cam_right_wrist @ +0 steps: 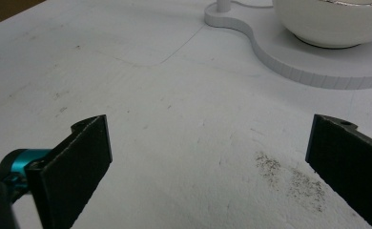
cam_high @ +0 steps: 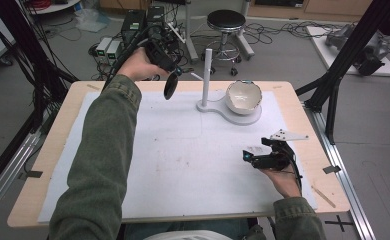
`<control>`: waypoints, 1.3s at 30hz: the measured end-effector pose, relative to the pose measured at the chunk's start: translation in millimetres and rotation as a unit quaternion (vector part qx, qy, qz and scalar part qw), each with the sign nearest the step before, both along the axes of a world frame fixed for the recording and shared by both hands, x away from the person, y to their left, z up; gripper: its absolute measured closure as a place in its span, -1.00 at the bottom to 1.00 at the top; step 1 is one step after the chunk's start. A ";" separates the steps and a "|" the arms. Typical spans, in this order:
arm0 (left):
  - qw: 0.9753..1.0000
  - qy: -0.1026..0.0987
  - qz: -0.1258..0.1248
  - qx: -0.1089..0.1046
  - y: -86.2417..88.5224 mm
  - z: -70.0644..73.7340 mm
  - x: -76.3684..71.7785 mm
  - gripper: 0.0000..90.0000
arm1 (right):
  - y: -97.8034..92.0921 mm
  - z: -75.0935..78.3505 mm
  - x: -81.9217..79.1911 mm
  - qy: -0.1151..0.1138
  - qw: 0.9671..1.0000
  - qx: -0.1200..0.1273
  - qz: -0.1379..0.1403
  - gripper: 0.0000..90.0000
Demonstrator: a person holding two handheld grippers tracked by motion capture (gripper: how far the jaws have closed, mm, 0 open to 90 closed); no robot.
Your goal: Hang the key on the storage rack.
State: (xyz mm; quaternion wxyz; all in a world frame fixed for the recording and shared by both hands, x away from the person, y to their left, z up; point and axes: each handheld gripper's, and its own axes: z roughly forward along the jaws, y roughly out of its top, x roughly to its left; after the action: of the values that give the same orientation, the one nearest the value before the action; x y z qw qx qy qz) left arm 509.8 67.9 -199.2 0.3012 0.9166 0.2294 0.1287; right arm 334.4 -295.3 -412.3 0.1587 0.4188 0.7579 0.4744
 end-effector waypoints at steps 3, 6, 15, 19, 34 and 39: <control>1.000 -0.003 -0.004 0.005 -6.8 3.2 1.1 0.91 | -0.1 0.0 0.1 0.001 1.000 0.001 0.001 -0.99; 1.000 -0.008 -0.006 0.004 -14.1 5.1 2.1 0.91 | -0.1 0.0 0.2 0.001 1.000 0.002 0.002 -0.99; 1.000 -0.013 -0.008 0.004 -29.9 1.0 9.0 0.91 | -0.9 0.3 0.3 0.004 1.000 0.007 0.001 -0.99; 1.000 -0.018 -0.017 -0.002 -39.6 0.3 10.2 0.91 | -0.6 0.0 1.0 0.004 1.000 0.007 0.000 -0.99; 0.999 -0.006 -0.026 0.031 -61.3 -20.2 15.7 0.91 | -2.9 -0.1 0.4 0.005 1.000 0.010 0.001 -0.99; 0.998 -0.005 -0.028 0.049 -65.0 -28.9 17.9 0.90 | -2.6 -0.3 0.5 0.003 1.000 0.009 0.001 -0.99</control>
State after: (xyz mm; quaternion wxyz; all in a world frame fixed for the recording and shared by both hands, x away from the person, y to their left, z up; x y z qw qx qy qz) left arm 527.7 2.9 -228.1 0.2601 0.9357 0.1958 0.1361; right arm 334.9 -297.9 -412.6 0.1515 0.4208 0.7546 0.4802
